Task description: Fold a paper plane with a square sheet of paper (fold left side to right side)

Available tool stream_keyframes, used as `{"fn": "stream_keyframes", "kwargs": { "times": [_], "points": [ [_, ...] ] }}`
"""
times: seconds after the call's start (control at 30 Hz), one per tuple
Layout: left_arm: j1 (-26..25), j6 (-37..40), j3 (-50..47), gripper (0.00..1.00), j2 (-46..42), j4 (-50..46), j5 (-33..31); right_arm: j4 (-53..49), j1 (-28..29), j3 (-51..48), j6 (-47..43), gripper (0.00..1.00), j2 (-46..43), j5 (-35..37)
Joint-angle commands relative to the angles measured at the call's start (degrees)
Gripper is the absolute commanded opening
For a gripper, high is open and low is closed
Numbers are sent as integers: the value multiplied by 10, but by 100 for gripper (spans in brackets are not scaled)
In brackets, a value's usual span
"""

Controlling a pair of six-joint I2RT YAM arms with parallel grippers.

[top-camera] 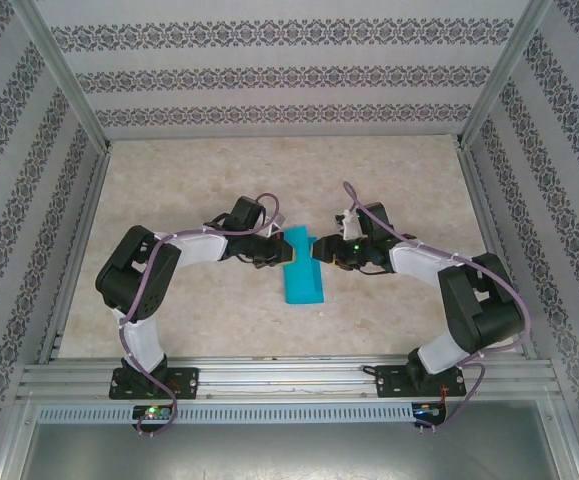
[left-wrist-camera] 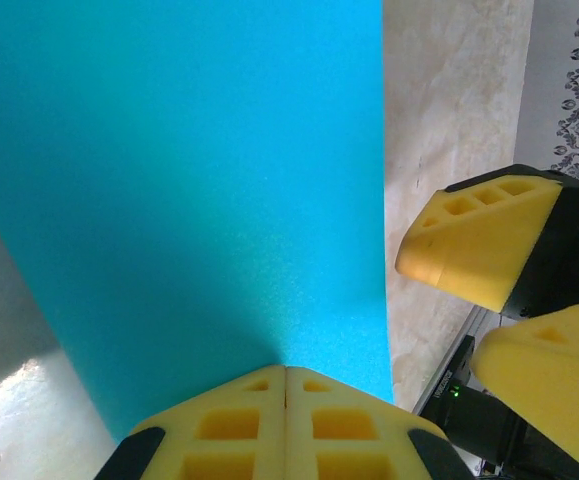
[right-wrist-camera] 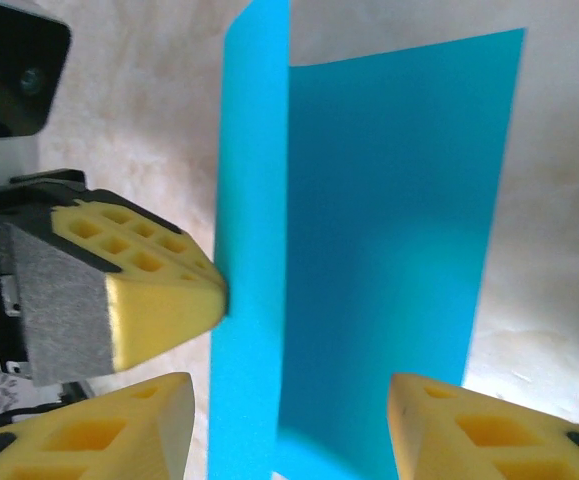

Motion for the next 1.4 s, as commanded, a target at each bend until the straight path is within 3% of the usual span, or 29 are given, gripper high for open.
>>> {"fn": "stream_keyframes", "kwargs": {
  "times": [0.0,0.3,0.6,0.77,1.07,1.37],
  "points": [
    [-9,9,16,0,10,-11,-1,69,11,-7,36,54,27,-46],
    [-11,10,17,0,12,-13,0,92,27,5,51,45,64,-56],
    [-11,3,13,1,5,-2,6,71,30,10,44,21,74,-34],
    [-11,5,7,12,-23,-7,-14,39,31,17,28,5,73,-7],
    [-12,44,11,43,-80,-105,-99,-16,36,32,-1,3,73,41],
    [-18,35,16,47,-32,-104,-89,-38,41,43,-11,3,80,55]
  ]
}}
